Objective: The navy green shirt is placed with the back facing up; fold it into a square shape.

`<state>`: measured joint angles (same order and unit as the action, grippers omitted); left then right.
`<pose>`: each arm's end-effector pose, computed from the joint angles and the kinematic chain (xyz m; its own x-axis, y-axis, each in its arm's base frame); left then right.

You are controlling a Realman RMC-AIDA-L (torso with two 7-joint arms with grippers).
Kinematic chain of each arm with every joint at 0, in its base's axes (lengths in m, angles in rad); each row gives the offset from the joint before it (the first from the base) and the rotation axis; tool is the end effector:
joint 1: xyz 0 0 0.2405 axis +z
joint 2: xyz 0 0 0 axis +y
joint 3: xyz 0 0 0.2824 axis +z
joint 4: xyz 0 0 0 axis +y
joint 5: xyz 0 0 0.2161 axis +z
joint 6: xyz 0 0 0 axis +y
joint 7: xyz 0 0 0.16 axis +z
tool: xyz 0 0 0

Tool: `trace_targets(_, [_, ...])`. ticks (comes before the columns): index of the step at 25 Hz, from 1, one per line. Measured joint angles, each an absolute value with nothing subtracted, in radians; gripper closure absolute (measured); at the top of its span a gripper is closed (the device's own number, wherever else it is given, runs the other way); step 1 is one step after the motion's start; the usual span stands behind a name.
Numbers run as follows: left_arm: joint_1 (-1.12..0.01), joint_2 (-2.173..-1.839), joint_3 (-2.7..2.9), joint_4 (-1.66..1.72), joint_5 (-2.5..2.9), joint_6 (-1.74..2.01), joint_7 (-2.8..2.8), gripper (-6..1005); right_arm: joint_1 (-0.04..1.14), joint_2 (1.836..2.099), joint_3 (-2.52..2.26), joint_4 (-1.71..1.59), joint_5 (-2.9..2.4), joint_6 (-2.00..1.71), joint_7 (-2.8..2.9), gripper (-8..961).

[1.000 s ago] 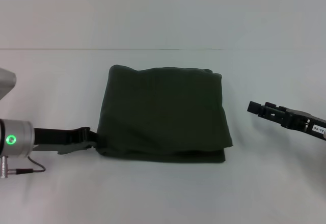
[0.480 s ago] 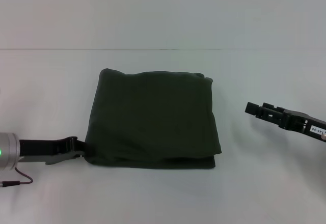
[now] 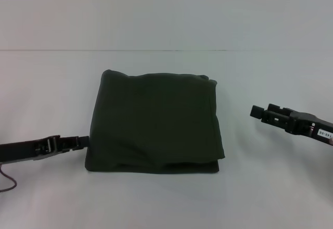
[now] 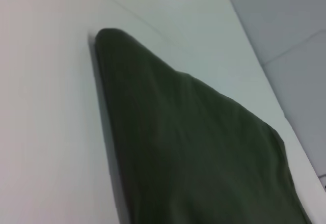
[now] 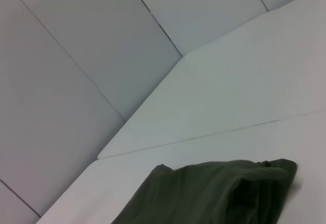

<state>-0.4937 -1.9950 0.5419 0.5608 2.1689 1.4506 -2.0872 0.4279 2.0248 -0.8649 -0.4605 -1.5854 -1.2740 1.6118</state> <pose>-0.3501 0.3451 -0.0005 0.1898 0.8523 0.4874 0.9626 -0.2594 0.0787 0.3301 0.3557 -0.0248 0.3878 -0.5883 -0.7096 -0.8586 -0.5105 -0.0461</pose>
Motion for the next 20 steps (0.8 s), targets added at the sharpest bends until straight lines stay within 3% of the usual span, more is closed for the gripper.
trace_targets(6, [-0.451,-2.002,0.488,0.606,2.125,1.52,-1.914,723,0.424,2.024,-0.865,-0.462,-1.586,-1.354,1.408,38])
trace_targets(11, [-0.421,-2.027,0.448,0.656,2.054,1.672,-1.65,443,0.437,2.066,-0.866,-0.472,-1.588,-1.441,1.155,38])
trace_targets(14, [-0.414,-2.042,0.451,0.674,2.051,1.687,-1.582,366,0.455,2.093,-0.88,-0.481,-1.606,-1.378,1.094,38])
trace_targets(20, [-0.407,-2.068,0.455,0.677,2.056,1.69,-1.491,212,0.514,2.1,-0.965,-0.39,-1.609,-1.169,1.013,38])
